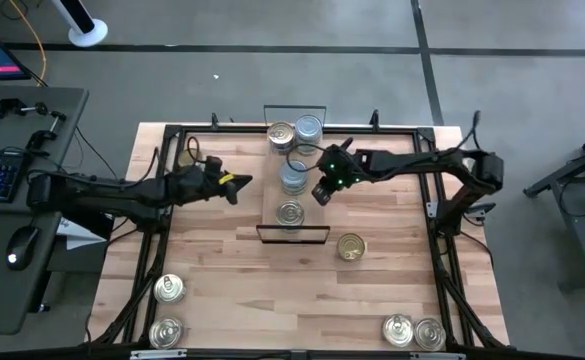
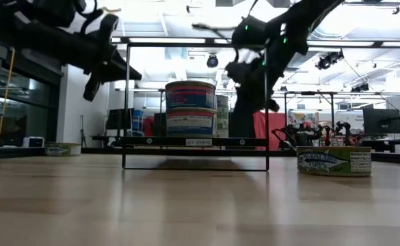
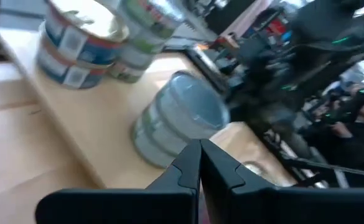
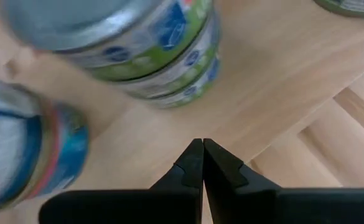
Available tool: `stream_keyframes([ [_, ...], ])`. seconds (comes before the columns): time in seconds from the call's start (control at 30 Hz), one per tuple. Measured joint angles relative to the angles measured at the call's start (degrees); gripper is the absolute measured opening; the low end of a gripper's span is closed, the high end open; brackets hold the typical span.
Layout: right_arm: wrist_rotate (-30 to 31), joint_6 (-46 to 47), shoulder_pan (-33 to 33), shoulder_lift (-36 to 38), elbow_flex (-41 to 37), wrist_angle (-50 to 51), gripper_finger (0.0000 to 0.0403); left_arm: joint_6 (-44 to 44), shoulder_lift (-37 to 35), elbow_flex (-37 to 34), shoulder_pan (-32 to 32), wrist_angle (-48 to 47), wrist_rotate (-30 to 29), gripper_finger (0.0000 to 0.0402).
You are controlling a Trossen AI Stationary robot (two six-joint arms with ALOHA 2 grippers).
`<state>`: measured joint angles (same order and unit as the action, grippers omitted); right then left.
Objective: Stack canned seafood by type on shelf
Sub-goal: Adjust the green tuna can
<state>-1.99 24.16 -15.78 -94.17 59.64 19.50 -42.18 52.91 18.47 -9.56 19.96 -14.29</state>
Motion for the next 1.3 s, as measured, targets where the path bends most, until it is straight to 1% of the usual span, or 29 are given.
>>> stream_keyframes([
  [0.1,0.0,0.1,0.8,-2.4,0.1,-2.7,0.0000,0.2,-0.6,0.0,0.4,0.9,-0.4,0.0000],
  [0.3,0.5,1.5,2.6,-5.6,1.1,-3.8,0.0000,-1.5,-1.2,0.0,0.4,0.7,-2.6,0.0000],
  [0.37,1.8,3.1,3.1,-6.3,1.1,-4.1,0.0000,-1.2,-1.2,0.0,0.4,0.2,-2.6,0.0000],
  [0.5,5.3,5.0,4.1,-6.6,1.1,-6.8,0.0000,-1.2,-1.2,0.0,0.4,-1.4,-2.6,0.0000],
  [0.63,5.5,7.5,4.3,-7.3,1.2,-8.8,0.0000,-1.2,-1.1,0.0,0.4,-2.4,-2.7,0.0000],
  [0.73,5.5,10.2,4.7,-8.1,1.2,-8.0,0.0000,-1.3,-1.2,0.0,0.4,-2.6,-2.7,0.0000],
  [0.83,6.0,10.6,5.4,-8.4,1.2,-9.5,0.0000,-1.4,-1.2,0.0,0.4,-2.8,-2.7,0.0000],
  [0.93,7.6,11.9,6.1,-8.8,1.2,-11.9,0.0000,-2.4,-1.2,0.1,0.4,-5.5,-1.9,0.0000],
  [1.07,8.5,14.5,6.2,-9.8,1.2,-14.2,0.0000,-4.2,-1.2,0.1,1.0,-11.7,-0.4,0.0000],
  [1.2,9.9,15.9,6.2,-10.9,1.2,-17.1,0.0000,-5.2,-1.2,0.1,2.6,-16.7,-0.2,0.0000],
  [1.3,10.5,16.9,5.7,-11.6,1.2,-19.5,0.0000,-5.3,-1.2,0.1,3.9,-18.7,-0.2,0.0000],
])
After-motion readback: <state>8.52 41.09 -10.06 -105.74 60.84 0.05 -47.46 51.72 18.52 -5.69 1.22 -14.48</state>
